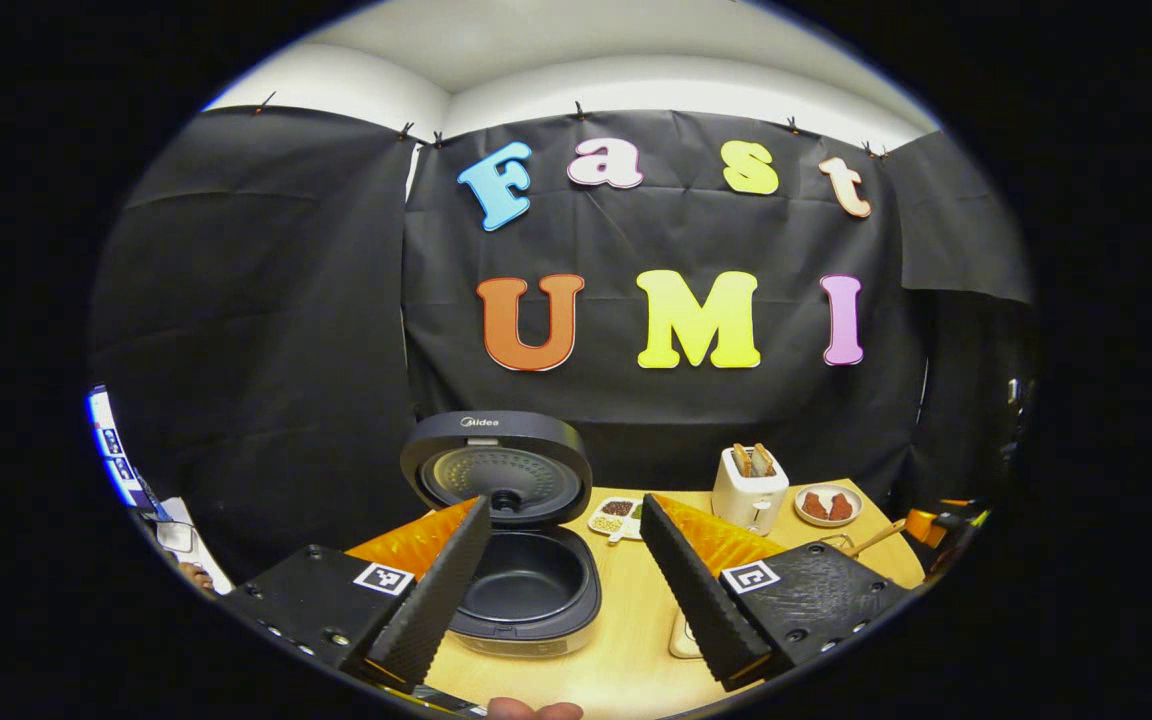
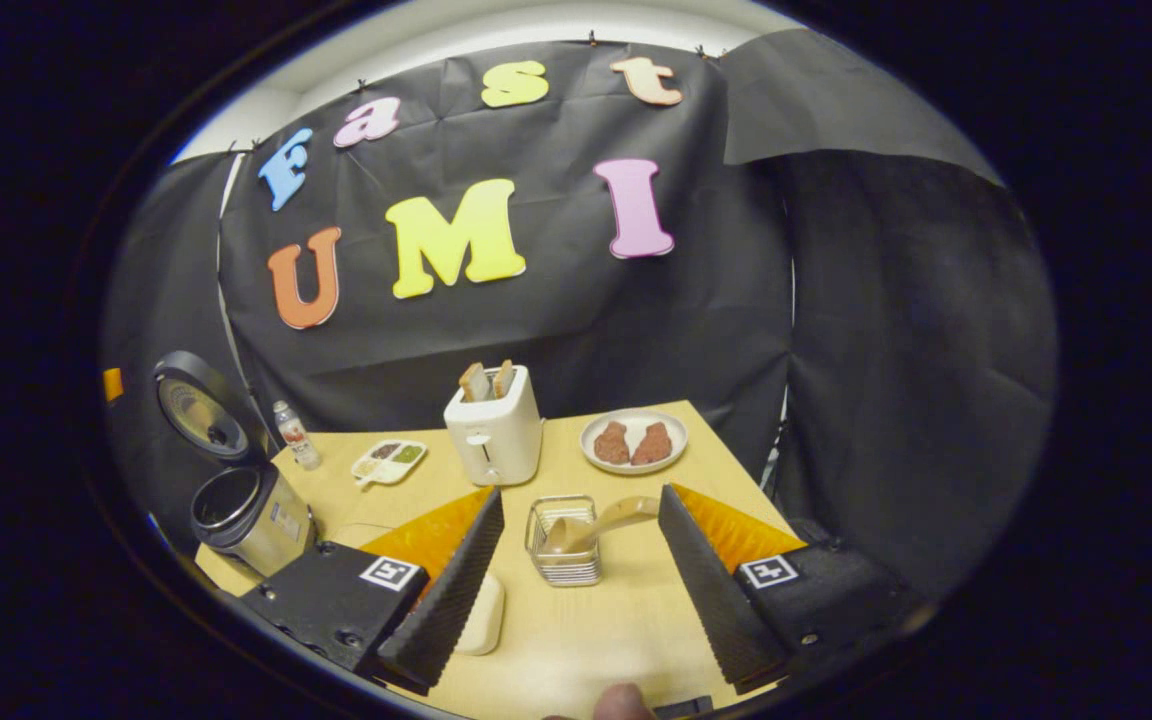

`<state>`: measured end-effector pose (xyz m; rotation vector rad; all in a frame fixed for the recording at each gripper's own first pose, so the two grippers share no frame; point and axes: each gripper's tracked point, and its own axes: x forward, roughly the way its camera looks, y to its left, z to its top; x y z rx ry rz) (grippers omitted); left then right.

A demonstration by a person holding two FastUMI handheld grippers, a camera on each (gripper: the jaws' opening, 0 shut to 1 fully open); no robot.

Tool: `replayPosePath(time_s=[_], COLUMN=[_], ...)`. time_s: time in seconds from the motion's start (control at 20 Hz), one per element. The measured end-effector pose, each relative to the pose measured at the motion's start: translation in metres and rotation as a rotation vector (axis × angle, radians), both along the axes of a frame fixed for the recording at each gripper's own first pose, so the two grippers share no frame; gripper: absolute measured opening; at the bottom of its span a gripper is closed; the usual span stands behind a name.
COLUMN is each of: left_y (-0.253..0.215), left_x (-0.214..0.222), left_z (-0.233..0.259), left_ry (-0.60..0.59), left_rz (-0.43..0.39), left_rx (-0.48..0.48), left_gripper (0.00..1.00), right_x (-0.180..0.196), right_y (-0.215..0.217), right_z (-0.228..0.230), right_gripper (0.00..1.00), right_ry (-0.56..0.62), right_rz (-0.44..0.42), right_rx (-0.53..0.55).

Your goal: Close the left gripper, press the button to open the rice cooker; take a wooden spoon from the chopstick holder with the right hand, scoop a spoonful of rice and pour it into the rice cooker, then put the wooden spoon back into the chopstick holder.

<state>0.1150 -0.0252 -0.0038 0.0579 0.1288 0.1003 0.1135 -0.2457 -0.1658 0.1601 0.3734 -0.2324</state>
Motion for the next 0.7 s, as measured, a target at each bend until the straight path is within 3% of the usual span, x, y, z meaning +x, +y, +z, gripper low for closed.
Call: replayPosePath(time_s=[0.3, 0.35, 0.45, 0.5, 0.6, 0.65, 0.7], left_y=[-0.014, -0.018, -0.029, -0.035, -0.045, -0.048, -0.052], left_x=[0.018, 0.023, 0.036, 0.042, 0.053, 0.059, 0.064], left_z=[0.005, 0.006, 0.002, -0.002, -0.012, -0.015, -0.02], left_ry=[-0.012, -0.017, -0.009, 0.002, 0.03, 0.041, 0.054], left_rz=[0.03, 0.03, 0.022, 0.017, 0.009, 0.008, 0.006], left_rx=[-0.012, -0.015, -0.027, -0.03, -0.026, -0.022, -0.024], left_gripper=[0.96, 0.96, 0.96, 0.95, 0.95, 0.96, 0.96], right_x=[0.036, 0.042, 0.054, 0.061, 0.074, 0.079, 0.085], right_y=[-0.01, -0.013, -0.017, -0.019, -0.021, -0.021, -0.02], right_z=[-0.066, -0.076, -0.09, -0.094, -0.098, -0.101, -0.104], right_gripper=[0.99, 0.87, 0.86, 0.78, 0.75, 0.68, 0.69], right_ry=[0.117, 0.13, 0.161, 0.168, 0.18, 0.19, 0.209], right_rz=[0.013, 0.014, 0.026, 0.033, 0.048, 0.06, 0.076], right_rx=[0.089, 0.101, 0.114, 0.116, 0.112, 0.108, 0.1])
